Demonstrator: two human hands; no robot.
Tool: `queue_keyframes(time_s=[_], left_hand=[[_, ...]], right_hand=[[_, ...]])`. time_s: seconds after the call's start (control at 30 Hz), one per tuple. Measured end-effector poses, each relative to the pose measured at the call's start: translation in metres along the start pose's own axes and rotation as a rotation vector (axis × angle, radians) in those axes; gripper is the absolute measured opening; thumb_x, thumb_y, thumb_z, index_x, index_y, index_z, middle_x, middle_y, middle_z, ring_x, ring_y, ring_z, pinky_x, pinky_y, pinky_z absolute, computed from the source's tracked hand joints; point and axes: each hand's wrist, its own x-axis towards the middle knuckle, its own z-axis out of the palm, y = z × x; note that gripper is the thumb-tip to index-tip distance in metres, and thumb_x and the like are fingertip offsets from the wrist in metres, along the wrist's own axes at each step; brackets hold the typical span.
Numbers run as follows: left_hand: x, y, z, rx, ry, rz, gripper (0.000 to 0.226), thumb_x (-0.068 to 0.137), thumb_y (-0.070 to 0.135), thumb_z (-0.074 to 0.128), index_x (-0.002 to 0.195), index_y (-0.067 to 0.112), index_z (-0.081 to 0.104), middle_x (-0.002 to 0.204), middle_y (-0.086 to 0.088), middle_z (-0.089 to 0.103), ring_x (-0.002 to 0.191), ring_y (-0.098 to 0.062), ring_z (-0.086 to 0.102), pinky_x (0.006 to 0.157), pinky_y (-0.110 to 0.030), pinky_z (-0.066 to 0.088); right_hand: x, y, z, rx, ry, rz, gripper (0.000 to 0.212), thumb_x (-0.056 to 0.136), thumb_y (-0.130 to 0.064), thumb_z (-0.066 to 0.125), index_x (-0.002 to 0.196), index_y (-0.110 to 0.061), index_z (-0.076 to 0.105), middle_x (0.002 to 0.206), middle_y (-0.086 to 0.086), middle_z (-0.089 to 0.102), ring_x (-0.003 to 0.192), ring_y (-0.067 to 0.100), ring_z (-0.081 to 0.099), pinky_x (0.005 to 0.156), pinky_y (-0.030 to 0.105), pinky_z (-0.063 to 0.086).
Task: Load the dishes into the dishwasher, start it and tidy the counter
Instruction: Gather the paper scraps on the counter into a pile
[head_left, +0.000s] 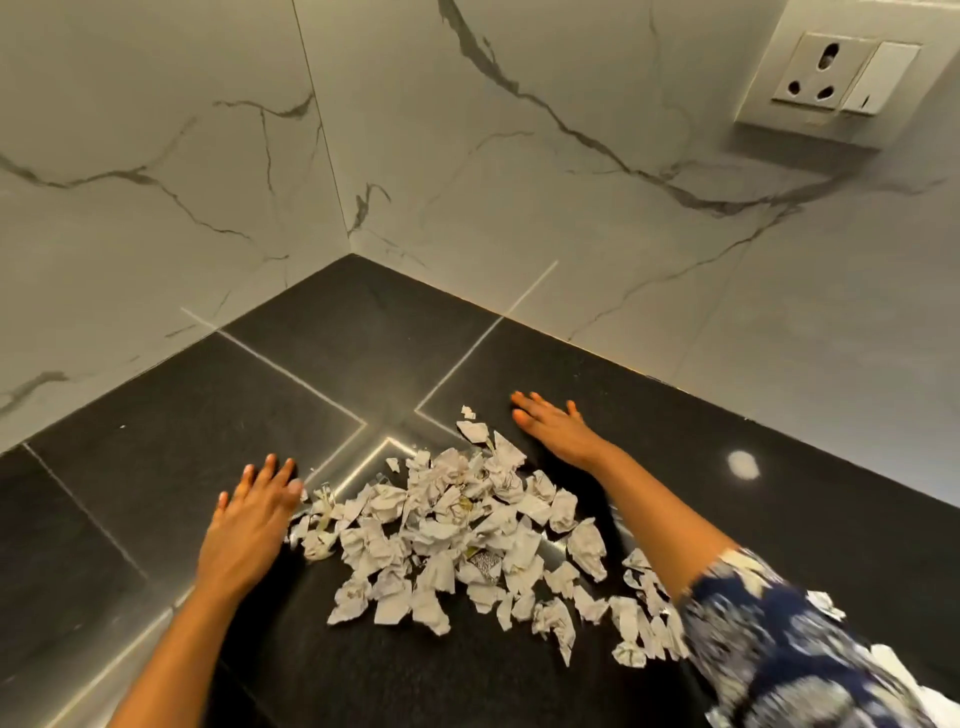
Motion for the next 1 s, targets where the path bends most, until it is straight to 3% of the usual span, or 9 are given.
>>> queue_keyframes(time_s=[0.07, 0.13, 0.3, 0.5, 0.6, 0.7, 0.77, 0.83, 1.0], left_hand=[[-0.041, 0.082, -0.016, 0.087, 0.047, -0.024, 0.053, 0.096, 0.055, 0.008, 0.145, 0.036, 0.001, 0.15, 0.019, -0.006, 0.144, -0.008, -0.007, 0.114, -0.033, -0.012], [-0.047, 0.112, -0.023, 0.03, -0.016, -0.05, 0.065, 0.09, 0.06, 0.0, 0.148, 0.03, 0.001, 0.153, 0.012, -0.008, 0.144, -0.01, -0.008, 0.117, -0.041, -0.008], [-0.06, 0.143, 0.005, 0.095, -0.044, 0.109, 0.101, 0.063, 0.082, -0.026, 0.146, 0.03, -0.002, 0.15, 0.015, -0.006, 0.141, -0.004, -0.007, 0.117, -0.04, -0.005], [-0.101, 0.196, 0.03, 0.028, -0.12, 0.253, 0.105, 0.058, 0.085, -0.027, 0.146, 0.034, 0.001, 0.147, 0.019, -0.006, 0.138, 0.0, -0.006, 0.117, -0.036, -0.004], [-0.11, 0.21, 0.044, -0.146, -0.228, 0.311, 0.094, 0.066, 0.089, -0.012, 0.145, 0.04, 0.002, 0.153, 0.013, 0.0, 0.141, -0.004, 0.001, 0.119, -0.041, -0.001], [-0.077, 0.2, 0.03, -0.415, -0.03, 0.193, 0.067, 0.091, 0.068, 0.03, 0.146, 0.029, 0.031, 0.152, -0.008, 0.033, 0.14, -0.026, 0.03, 0.116, -0.047, 0.018], [-0.039, 0.186, 0.014, -0.274, 0.077, 0.062, 0.057, 0.098, 0.046, 0.035, 0.146, 0.014, 0.032, 0.155, -0.013, 0.026, 0.144, -0.026, 0.02, 0.116, -0.041, 0.012], [-0.01, 0.184, 0.007, -0.082, 0.002, -0.014, 0.062, 0.099, 0.048, 0.027, 0.15, 0.012, 0.023, 0.158, -0.01, 0.014, 0.147, -0.023, 0.008, 0.117, -0.046, 0.005], [-0.009, 0.222, 0.03, 0.15, -0.196, 0.346, 0.079, 0.084, 0.073, -0.003, 0.149, 0.028, 0.006, 0.156, 0.01, 0.0, 0.145, -0.009, -0.001, 0.118, -0.039, -0.001]], right_hand=[[0.022, -0.024, 0.005, -0.021, -0.065, -0.057, 0.055, 0.098, -0.052, 0.016, 0.149, -0.031, 0.016, 0.157, -0.008, 0.011, 0.145, 0.008, 0.002, 0.113, 0.047, -0.016], [0.032, -0.042, 0.013, -0.078, -0.133, -0.122, 0.054, 0.099, -0.05, 0.016, 0.149, -0.03, 0.017, 0.157, -0.01, 0.009, 0.145, 0.01, 0.0, 0.111, 0.048, -0.018], [-0.013, -0.046, 0.038, -0.209, -0.245, -0.276, 0.05, 0.102, -0.042, 0.017, 0.149, -0.026, 0.02, 0.157, -0.008, 0.012, 0.145, 0.009, 0.0, 0.112, 0.047, -0.016], [-0.118, -0.003, 0.03, -0.234, -0.216, -0.237, 0.05, 0.099, -0.045, 0.027, 0.143, -0.023, 0.035, 0.153, -0.01, 0.025, 0.142, 0.007, 0.017, 0.116, 0.047, 0.0], [-0.153, 0.018, 0.022, -0.162, 0.0, -0.177, 0.049, 0.097, -0.047, 0.031, 0.141, -0.026, 0.039, 0.149, -0.007, 0.035, 0.139, 0.007, 0.025, 0.116, 0.047, 0.001], [-0.167, 0.057, 0.007, -0.042, 0.278, -0.013, 0.049, 0.098, -0.042, 0.033, 0.143, -0.024, 0.036, 0.153, -0.005, 0.028, 0.143, 0.011, 0.02, 0.117, 0.05, 0.005], [-0.158, 0.085, -0.005, -0.012, 0.324, 0.18, 0.056, 0.098, -0.046, 0.03, 0.147, -0.02, 0.027, 0.157, -0.002, 0.016, 0.145, 0.014, 0.011, 0.117, 0.048, 0.004], [-0.14, 0.102, -0.012, -0.083, 0.27, 0.304, 0.064, 0.097, -0.052, 0.024, 0.15, -0.018, 0.014, 0.158, -0.001, 0.003, 0.146, 0.014, 0.001, 0.116, 0.046, -0.002], [-0.106, 0.087, -0.006, -0.265, 0.062, 0.121, 0.066, 0.096, -0.056, 0.012, 0.15, -0.022, -0.003, 0.157, -0.006, -0.011, 0.144, 0.009, -0.01, 0.115, 0.044, -0.009]])
